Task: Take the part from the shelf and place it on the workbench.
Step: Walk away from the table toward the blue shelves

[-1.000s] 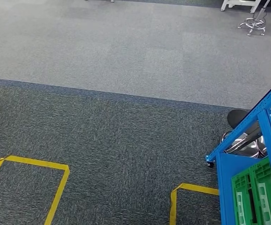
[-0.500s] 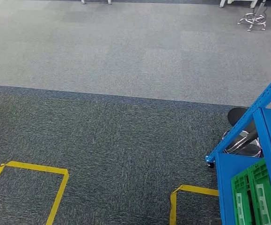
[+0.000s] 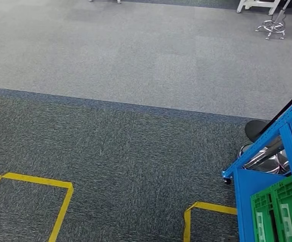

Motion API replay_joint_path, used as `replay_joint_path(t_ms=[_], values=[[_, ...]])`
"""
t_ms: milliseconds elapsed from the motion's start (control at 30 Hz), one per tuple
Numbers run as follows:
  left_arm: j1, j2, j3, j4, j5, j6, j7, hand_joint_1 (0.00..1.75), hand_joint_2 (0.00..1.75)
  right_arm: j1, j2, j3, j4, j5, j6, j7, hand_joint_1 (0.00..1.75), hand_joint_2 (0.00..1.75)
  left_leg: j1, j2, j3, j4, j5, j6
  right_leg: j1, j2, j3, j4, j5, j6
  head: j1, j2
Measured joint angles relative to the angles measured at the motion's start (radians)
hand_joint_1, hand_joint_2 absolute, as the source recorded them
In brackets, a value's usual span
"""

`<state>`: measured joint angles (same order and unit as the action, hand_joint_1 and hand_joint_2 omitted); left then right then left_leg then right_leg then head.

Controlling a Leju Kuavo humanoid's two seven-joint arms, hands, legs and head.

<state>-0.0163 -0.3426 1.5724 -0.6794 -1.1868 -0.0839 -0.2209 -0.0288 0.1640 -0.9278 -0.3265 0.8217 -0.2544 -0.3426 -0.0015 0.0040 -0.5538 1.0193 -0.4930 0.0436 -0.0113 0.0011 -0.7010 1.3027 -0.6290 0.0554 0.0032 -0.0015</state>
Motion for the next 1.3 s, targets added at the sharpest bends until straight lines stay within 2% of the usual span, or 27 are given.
replay_joint_path(t_ms=[33, 67, 100, 167, 200, 300, 367, 400, 467, 500, 533, 567, 633, 667, 700, 800, 867, 900, 967, 1000, 1033, 1067, 1100, 1167, 1200, 1233, 1300], values=[[0.000, 0.000, 0.000, 0.000, 0.000, 0.000, 0.000, 0.00, 0.00, 0.001, 0.000, 0.000, 0.000, 0.000, 0.000, 0.000, 0.00, 0.00, 0.000, -0.001, 0.003, 0.000, -0.003, 0.000, 0.000, 0.000, -0.007, 0.000, 0.017, 0.000, 0.000, 0.000], [0.000, 0.000, 0.000, 0.000, 0.000, 0.000, 0.000, 0.00, 0.00, 0.001, 0.000, 0.000, 0.000, 0.000, 0.000, 0.000, 0.00, 0.00, 0.000, -0.001, 0.009, 0.000, -0.007, -0.002, 0.000, 0.000, 0.008, -0.042, 0.052, -0.001, 0.000, 0.000], [0.000, 0.000, 0.000, 0.000, 0.000, 0.000, 0.000, 0.00, 0.00, 0.000, 0.000, -0.001, 0.000, 0.000, 0.000, 0.000, 0.00, 0.00, 0.000, -0.002, 0.016, 0.000, -0.011, -0.004, 0.000, -0.001, 0.038, -0.109, 0.096, -0.003, 0.000, 0.000], [0.000, 0.000, 0.000, 0.000, 0.000, 0.000, 0.000, 0.00, 0.00, -0.003, 0.000, -0.001, 0.000, 0.000, 0.000, 0.000, 0.00, 0.00, -0.003, -0.002, 0.024, 0.003, -0.022, -0.014, 0.001, -0.002, 0.100, -0.234, 0.144, -0.010, 0.000, 0.000], [0.000, 0.000, 0.000, 0.000, 0.000, 0.000, 0.000, 0.00, 0.00, -0.004, 0.000, -0.002, 0.000, 0.001, 0.000, 0.000, 0.00, 0.00, -0.005, -0.002, 0.025, 0.003, -0.025, -0.019, 0.002, -0.002, 0.117, -0.265, 0.147, -0.015, -0.001, 0.000], [-0.001, 0.001, 0.000, -0.001, 0.000, 0.000, 0.000, 0.00, 0.00, 0.000, 0.001, -0.002, -0.001, 0.001, 0.002, 0.000, 0.00, 0.00, -0.006, -0.001, 0.028, 0.002, -0.031, -0.033, 0.001, 0.000, 0.130, -0.282, 0.136, -0.029, -0.002, 0.000], [-0.001, 0.001, 0.000, -0.001, 0.001, 0.001, 0.000, 0.00, 0.00, 0.002, 0.002, -0.003, -0.002, 0.002, 0.002, -0.001, 0.00, 0.00, -0.005, -0.001, 0.017, 0.039, -0.057, -0.043, -0.002, -0.001, 0.138, -0.287, 0.134, -0.039, -0.005, 0.000], [-0.001, 0.002, 0.000, -0.001, 0.002, 0.001, 0.000, 0.00, 0.00, 0.001, 0.002, -0.004, -0.002, 0.002, 0.002, -0.001, 0.00, 0.00, -0.003, -0.001, -0.005, 0.088, -0.083, -0.047, -0.002, -0.001, 0.143, -0.288, 0.132, -0.044, -0.006, 0.000], [-0.001, 0.002, 0.000, -0.001, 0.003, 0.001, 0.000, 0.00, 0.00, 0.001, 0.002, -0.004, -0.003, 0.002, 0.002, -0.001, 0.00, 0.00, 0.000, -0.001, -0.074, 0.220, -0.135, -0.052, 0.000, -0.002, 0.150, -0.288, 0.125, -0.051, -0.008, 0.000], [0.000, 0.002, 0.000, -0.001, 0.003, 0.001, 0.000, 0.00, 0.00, 0.001, 0.002, -0.004, -0.003, 0.002, 0.002, -0.001, 0.00, 0.00, 0.001, -0.001, -0.103, 0.269, -0.143, -0.053, 0.001, -0.002, 0.155, -0.288, 0.122, -0.053, -0.007, 0.000], [0.000, 0.002, 0.000, -0.001, 0.003, 0.001, 0.000, 0.00, 0.00, 0.002, 0.002, -0.004, -0.003, 0.002, 0.002, -0.001, 0.00, 0.00, 0.001, -0.001, -0.117, 0.282, -0.131, -0.053, 0.001, -0.002, 0.160, -0.288, 0.118, -0.053, -0.008, 0.000], [0.000, 0.002, 0.000, -0.001, 0.003, 0.002, 0.000, 0.00, 0.00, 0.003, 0.002, -0.004, -0.003, 0.002, 0.002, -0.001, 0.00, 0.00, 0.001, -0.001, -0.114, 0.257, -0.099, -0.051, 0.002, -0.001, 0.167, -0.288, 0.113, -0.052, -0.008, 0.000], [0.001, 0.002, 0.000, -0.001, 0.003, 0.002, 0.000, 0.00, 0.00, 0.004, 0.002, -0.004, -0.003, 0.002, 0.002, -0.001, 0.00, 0.00, 0.001, -0.002, -0.071, 0.139, -0.016, -0.044, 0.002, 0.001, 0.179, -0.288, 0.103, -0.049, -0.007, 0.000], [0.001, 0.002, 0.000, -0.001, 0.003, 0.002, 0.000, 0.00, 0.00, 0.003, 0.002, -0.005, -0.003, 0.002, 0.002, -0.001, 0.00, 0.00, -0.001, -0.002, -0.048, 0.081, 0.007, -0.039, 0.004, 0.003, 0.183, -0.287, 0.097, -0.045, -0.007, 0.000], [0.000, 0.002, 0.000, -0.001, 0.003, 0.002, 0.000, 0.00, 0.00, 0.002, 0.002, -0.005, -0.003, 0.002, 0.002, -0.001, 0.00, 0.00, -0.003, -0.002, -0.033, 0.045, 0.016, -0.034, 0.005, 0.003, 0.185, -0.287, 0.093, -0.040, -0.006, 0.000], [0.001, 0.002, 0.000, -0.001, 0.003, 0.003, 0.000, 0.00, 0.00, 0.000, 0.003, -0.005, -0.004, 0.002, 0.002, -0.002, 0.00, 0.00, -0.006, -0.002, -0.025, 0.018, 0.009, -0.023, 0.003, 0.001, 0.185, -0.290, 0.088, -0.022, -0.005, 0.000], [0.002, 0.000, 0.000, -0.001, 0.003, 0.003, 0.000, 0.00, 0.00, 0.000, 0.004, -0.005, -0.004, 0.002, 0.002, -0.002, 0.00, 0.00, -0.002, -0.002, -0.015, 0.006, 0.010, -0.014, 0.002, 0.000, 0.172, -0.260, 0.067, -0.012, -0.002, 0.000], [0.001, 0.000, 0.000, -0.001, 0.003, 0.003, 0.000, 0.00, 0.00, -0.001, 0.004, -0.005, -0.005, 0.002, 0.002, -0.002, 0.00, 0.00, 0.000, -0.002, -0.011, 0.001, 0.010, -0.009, 0.001, 0.000, 0.149, -0.216, 0.046, -0.008, 0.000, 0.000], [0.000, 0.000, 0.000, -0.001, 0.003, 0.003, 0.000, 0.00, 0.00, 0.000, 0.004, -0.005, -0.005, 0.002, 0.002, -0.002, 0.00, 0.00, -0.001, -0.001, -0.007, 0.000, 0.005, -0.001, 0.000, 0.000, 0.077, -0.087, -0.003, -0.003, 0.003, 0.000], [0.000, 0.000, 0.000, -0.001, 0.003, 0.003, 0.000, 0.00, 0.00, 0.002, 0.004, -0.005, -0.005, 0.002, 0.002, -0.002, 0.00, 0.00, -0.001, -0.001, -0.005, 0.000, 0.002, 0.000, -0.001, 0.000, 0.043, -0.036, -0.013, 0.000, 0.003, 0.000], [0.001, 0.000, 0.000, -0.001, 0.003, 0.003, 0.000, 0.00, 0.00, 0.003, 0.004, -0.005, -0.005, 0.002, 0.002, -0.002, 0.00, 0.00, -0.001, -0.001, -0.001, 0.000, -0.001, 0.001, -0.001, 0.000, 0.023, -0.015, -0.005, 0.002, 0.003, 0.000], [0.001, 0.000, 0.000, -0.001, 0.003, 0.003, 0.000, 0.00, 0.00, 0.004, 0.004, -0.005, -0.005, 0.002, 0.002, -0.002, 0.00, 0.00, -0.001, -0.002, 0.004, 0.000, -0.005, 0.000, -0.001, 0.000, 0.021, -0.032, 0.022, 0.004, 0.003, 0.000], [0.001, -0.001, 0.000, -0.001, 0.003, 0.003, 0.000, 0.00, 0.00, 0.005, 0.004, -0.006, -0.005, 0.002, 0.002, -0.002, 0.00, 0.00, 0.000, -0.003, 0.012, 0.000, -0.010, -0.003, -0.002, -0.001, 0.039, -0.084, 0.064, 0.003, 0.003, 0.000], [0.001, -0.001, 0.000, -0.001, 0.003, 0.003, 0.000, 0.00, 0.00, 0.004, 0.004, -0.007, -0.005, 0.002, 0.002, -0.002, 0.00, 0.00, -0.001, -0.004, 0.024, 0.002, -0.022, -0.012, -0.001, -0.002, 0.095, -0.211, 0.128, 0.000, 0.004, 0.000], [0.001, -0.001, 0.000, -0.001, 0.003, 0.003, 0.000, 0.00, 0.00, 0.003, 0.004, -0.008, -0.005, 0.002, 0.002, -0.001, 0.00, 0.00, -0.003, -0.003, 0.027, 0.003, -0.026, -0.017, 0.000, -0.002, 0.116, -0.252, 0.138, -0.005, 0.003, 0.000], [0.001, -0.001, 0.000, -0.001, 0.003, 0.003, 0.000, 0.00, 0.00, 0.002, 0.004, -0.008, -0.005, 0.002, 0.003, -0.001, 0.00, 0.00, -0.004, -0.003, 0.027, 0.004, -0.029, -0.022, 0.001, -0.002, 0.128, -0.272, 0.136, -0.011, 0.003, 0.000], [0.000, 0.000, 0.000, -0.001, 0.008, 0.004, 0.000, 0.00, 0.00, 0.003, 0.004, -0.009, -0.005, 0.002, 0.003, -0.001, 0.00, 0.00, -0.005, -0.002, 0.029, 0.003, -0.031, -0.031, 0.002, 0.000, 0.135, -0.280, 0.131, -0.024, 0.001, 0.000]])
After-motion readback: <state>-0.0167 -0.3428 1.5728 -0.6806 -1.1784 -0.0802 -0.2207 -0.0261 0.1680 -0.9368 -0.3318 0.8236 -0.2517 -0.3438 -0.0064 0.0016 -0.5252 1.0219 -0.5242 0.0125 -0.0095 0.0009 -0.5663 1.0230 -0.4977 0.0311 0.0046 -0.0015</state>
